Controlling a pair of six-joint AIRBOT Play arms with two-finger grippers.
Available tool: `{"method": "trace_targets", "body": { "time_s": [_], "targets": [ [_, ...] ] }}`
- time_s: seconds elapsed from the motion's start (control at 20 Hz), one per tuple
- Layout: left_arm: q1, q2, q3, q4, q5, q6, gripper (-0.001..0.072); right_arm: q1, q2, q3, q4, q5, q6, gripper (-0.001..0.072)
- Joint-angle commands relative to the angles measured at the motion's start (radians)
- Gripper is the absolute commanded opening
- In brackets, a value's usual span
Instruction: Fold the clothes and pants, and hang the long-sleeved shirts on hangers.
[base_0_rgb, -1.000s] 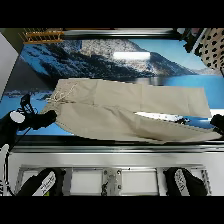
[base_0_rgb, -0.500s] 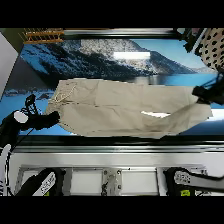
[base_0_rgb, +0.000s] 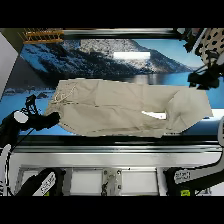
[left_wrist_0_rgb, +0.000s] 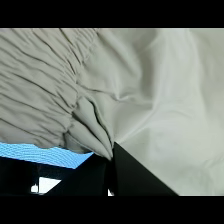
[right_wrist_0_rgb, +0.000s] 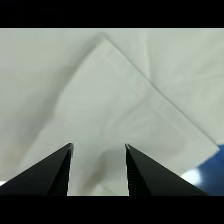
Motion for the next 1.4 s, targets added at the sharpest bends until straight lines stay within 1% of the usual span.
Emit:
{"method": "trace_targets", "body": {
  "time_s": [0.0,0.1,0.15,0.2,0.25,0.3,0.45,0.6,0.7,0.8,0.95,1.0,1.05,1.1,1.15,1.2,1.25,1.3,1.35],
  "targets": [
    [0.0,0.0,0.0,0.0,-0.011,0.0,0.0007,-0.171,0.161,-0.331,0.022,-0.036,-0.034,0.0374],
    [-0.001,0.0,0.0,0.0,-0.011,0.0,0.0007,-0.309,0.262,-0.57,0.067,-0.136,-0.029,0.0382],
    [-0.001,0.0,0.0,0.0,-0.011,0.0,0.0007,-0.382,0.294,-0.66,0.132,-0.176,-0.044,0.0495],
    [0.0,0.0,0.0,0.0,-0.011,0.0,0.0007,-0.46,0.311,-0.734,0.225,-0.198,-0.105,0.0599],
    [-0.001,0.0,0.0,0.0,-0.011,0.0,0.0007,-0.531,0.309,-0.785,0.32,-0.211,-0.169,0.0598],
    [0.0,0.0,0.0,0.0,-0.014,0.0,0.0007,-0.588,0.301,-0.817,0.389,-0.224,-0.212,0.0589],
    [-0.001,0.0,0.0,-0.001,-0.011,0.0,0.0007,-0.667,0.259,-0.841,0.512,-0.267,-0.306,0.0582],
    [0.0,0.0,0.0,-0.001,-0.01,0.0,0.0007,-0.647,0.221,-0.841,0.543,-0.333,-0.334,0.0582],
    [0.0,0.0,0.0,-0.001,-0.01,0.0,0.0007,-0.628,0.19,-0.841,0.621,-0.356,-0.386,0.0581],
    [0.0,0.0,0.0,-0.001,-0.009,0.0,0.0007,-0.6,0.161,-0.84,0.671,-0.375,-0.414,0.0581],
    [0.0,0.0,0.0,-0.001,-0.003,0.0,0.0007,-0.542,0.135,-0.84,0.671,-0.402,-0.417,0.0579],
    [0.0,0.0,0.0,-0.001,-0.002,0.0,0.0007,-0.527,0.133,-0.84,0.671,-0.412,-0.418,0.0531],
    [0.0,0.0,0.0,-0.001,-0.002,0.0,0.0007,-0.513,0.133,-0.84,0.672,-0.422,-0.424,0.0363],
    [0.0,0.0,0.0,-0.001,-0.002,0.0,0.0007,-0.504,0.133,-0.84,0.671,-0.429,-0.432,0.0273],
    [0.0,0.0,0.0,-0.001,-0.002,0.0,0.0007,-0.499,0.133,-0.838,0.671,-0.43,-0.432,0.0212],
    [0.0,0.0,0.0,0.0,-0.002,0.0,0.0007,-0.498,0.135,-0.838,0.67,-0.43,-0.435,0.0133],
    [0.0,0.0,0.0,0.0,-0.001,0.0,0.0007,-0.499,0.141,-0.838,0.67,-0.43,-0.444,0.0041],
    [0.0,0.0,0.0,0.0,0.002,0.0,0.0007,-0.499,0.151,-0.838,0.662,-0.432,-0.45,0.0007],
    [0.0,0.0,0.0,0.001,0.013,0.0,0.0007,-0.498,0.164,-0.835,0.645,-0.432,-0.449,0.0006]
  ]
}}
